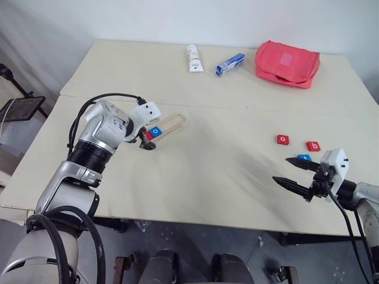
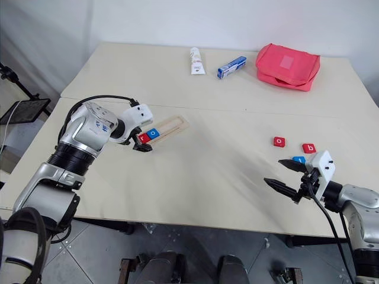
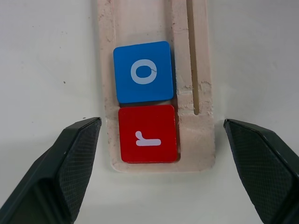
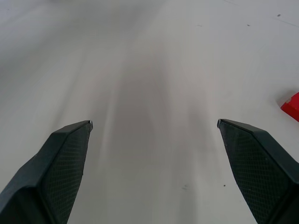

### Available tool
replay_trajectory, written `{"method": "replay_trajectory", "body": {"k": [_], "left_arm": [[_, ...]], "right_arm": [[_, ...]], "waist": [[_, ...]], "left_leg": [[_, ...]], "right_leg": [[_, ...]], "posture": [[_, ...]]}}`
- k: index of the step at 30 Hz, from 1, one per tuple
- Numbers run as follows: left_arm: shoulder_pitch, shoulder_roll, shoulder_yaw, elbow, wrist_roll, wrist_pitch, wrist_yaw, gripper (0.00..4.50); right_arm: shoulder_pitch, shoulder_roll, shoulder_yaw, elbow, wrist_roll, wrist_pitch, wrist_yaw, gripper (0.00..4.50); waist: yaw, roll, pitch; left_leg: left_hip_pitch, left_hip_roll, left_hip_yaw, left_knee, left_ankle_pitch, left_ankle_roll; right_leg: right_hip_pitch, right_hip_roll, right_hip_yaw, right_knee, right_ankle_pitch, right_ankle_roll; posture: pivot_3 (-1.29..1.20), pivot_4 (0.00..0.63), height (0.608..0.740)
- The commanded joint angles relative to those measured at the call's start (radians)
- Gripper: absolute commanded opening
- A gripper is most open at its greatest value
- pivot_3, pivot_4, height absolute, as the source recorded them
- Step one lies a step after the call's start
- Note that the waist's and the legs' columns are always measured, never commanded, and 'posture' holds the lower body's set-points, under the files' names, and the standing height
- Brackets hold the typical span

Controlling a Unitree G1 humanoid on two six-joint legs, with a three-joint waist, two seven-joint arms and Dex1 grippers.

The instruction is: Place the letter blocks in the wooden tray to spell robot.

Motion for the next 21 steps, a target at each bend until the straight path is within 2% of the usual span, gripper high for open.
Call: {"method": "replay_trajectory", "body": {"k": [1,21], "left_arm": [[0.001,-0.006,-0.006,0.029,0.01,-0.012,0.019,4.47],[0.004,-0.031,-0.018,0.095,0.014,0.089,0.013,4.47]], "right_arm": [[0.007,-0.022,-0.03,-0.032,0.012,0.0,0.003,4.5],[0.017,-0.018,-0.033,-0.04,0.013,-0.007,0.001,4.5]], "waist": [[0.0,0.0,0.0],[-0.001,0.001,-0.001]], "left_leg": [[0.0,0.0,0.0,0.0,0.0,0.0],[0.002,0.0,0.001,0.001,0.0,0.0]], "right_leg": [[0.0,0.0,0.0,0.0,0.0,0.0],[0.002,0.0,0.002,0.001,0.0,0.0]], "posture": [[0.0,0.15,0.74],[0.0,0.15,0.74]]}}
